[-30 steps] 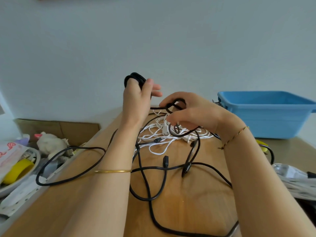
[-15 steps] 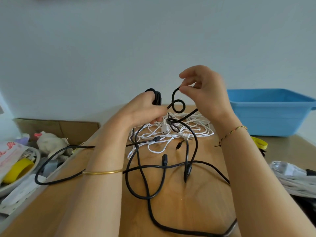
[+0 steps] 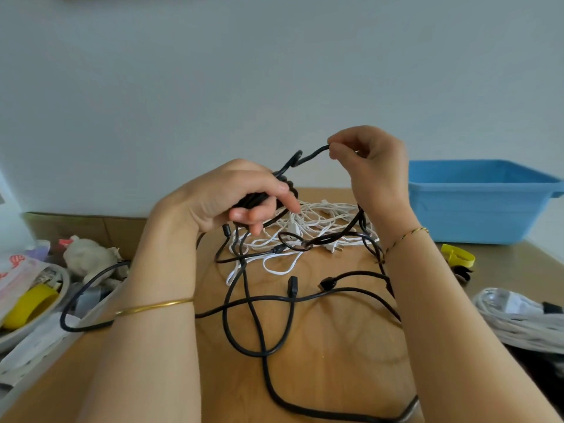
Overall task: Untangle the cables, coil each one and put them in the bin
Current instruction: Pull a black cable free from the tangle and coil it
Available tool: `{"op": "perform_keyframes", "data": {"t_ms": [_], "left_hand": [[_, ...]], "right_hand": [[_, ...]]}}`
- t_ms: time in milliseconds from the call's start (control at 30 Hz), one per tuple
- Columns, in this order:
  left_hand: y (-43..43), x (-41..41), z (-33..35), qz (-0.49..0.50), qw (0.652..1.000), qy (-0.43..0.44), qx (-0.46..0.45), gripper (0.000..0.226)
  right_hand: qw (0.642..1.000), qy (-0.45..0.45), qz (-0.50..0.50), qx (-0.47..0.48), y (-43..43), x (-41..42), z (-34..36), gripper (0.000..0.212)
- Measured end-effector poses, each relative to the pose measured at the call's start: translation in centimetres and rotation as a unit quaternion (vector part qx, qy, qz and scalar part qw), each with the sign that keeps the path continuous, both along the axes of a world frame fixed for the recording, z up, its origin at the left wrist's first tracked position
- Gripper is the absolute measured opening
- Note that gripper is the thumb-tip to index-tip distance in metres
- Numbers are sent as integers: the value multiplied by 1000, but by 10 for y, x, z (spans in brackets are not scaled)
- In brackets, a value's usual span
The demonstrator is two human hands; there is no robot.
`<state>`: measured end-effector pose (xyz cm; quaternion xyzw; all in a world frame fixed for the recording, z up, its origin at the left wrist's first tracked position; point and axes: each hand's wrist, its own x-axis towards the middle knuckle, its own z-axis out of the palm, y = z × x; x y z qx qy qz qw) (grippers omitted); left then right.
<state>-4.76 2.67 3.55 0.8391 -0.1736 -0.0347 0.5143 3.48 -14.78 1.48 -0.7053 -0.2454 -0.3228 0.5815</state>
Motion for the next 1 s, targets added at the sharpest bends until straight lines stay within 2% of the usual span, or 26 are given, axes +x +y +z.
{"op": "perform_keyframes", "data": {"t_ms": [100, 233, 300, 367, 467, 533, 633, 800, 900, 1000], "left_hand": [[3, -4, 4, 14, 999, -9, -41, 37], [4, -2, 5, 50, 998, -12, -30, 50], [4, -2, 6, 77, 996, -6, -39, 45], [4, -2, 8, 101, 994, 2, -48, 36], [1, 0, 7, 116, 991, 9, -62, 33], [0, 1, 8, 127, 989, 5, -76, 32], [1, 2, 9, 148, 986, -1, -72, 30], [2, 10, 2, 207, 978, -4, 24, 26], [-8, 18, -2, 243, 959, 5, 146, 23], [-21, 22, -7, 238, 934, 13, 265, 24]], "right_hand": [[998, 23, 21, -55, 2, 0, -2, 11], [979, 29, 35, -199, 8, -2, -8, 15], [966, 14, 46, -253, 12, -4, -11, 13], [954, -33, 8, -298, 14, -5, -12, 17], [937, -124, -60, -321, 16, -6, -11, 16], [934, -160, -46, -317, 17, -6, -9, 14], [954, -143, 27, -263, 14, -8, -6, 13], [964, -111, 83, -225, 14, -19, 5, 15], [966, -108, 69, -226, 14, -25, 14, 17], [973, -114, 25, -198, 13, -26, 20, 20]]}}
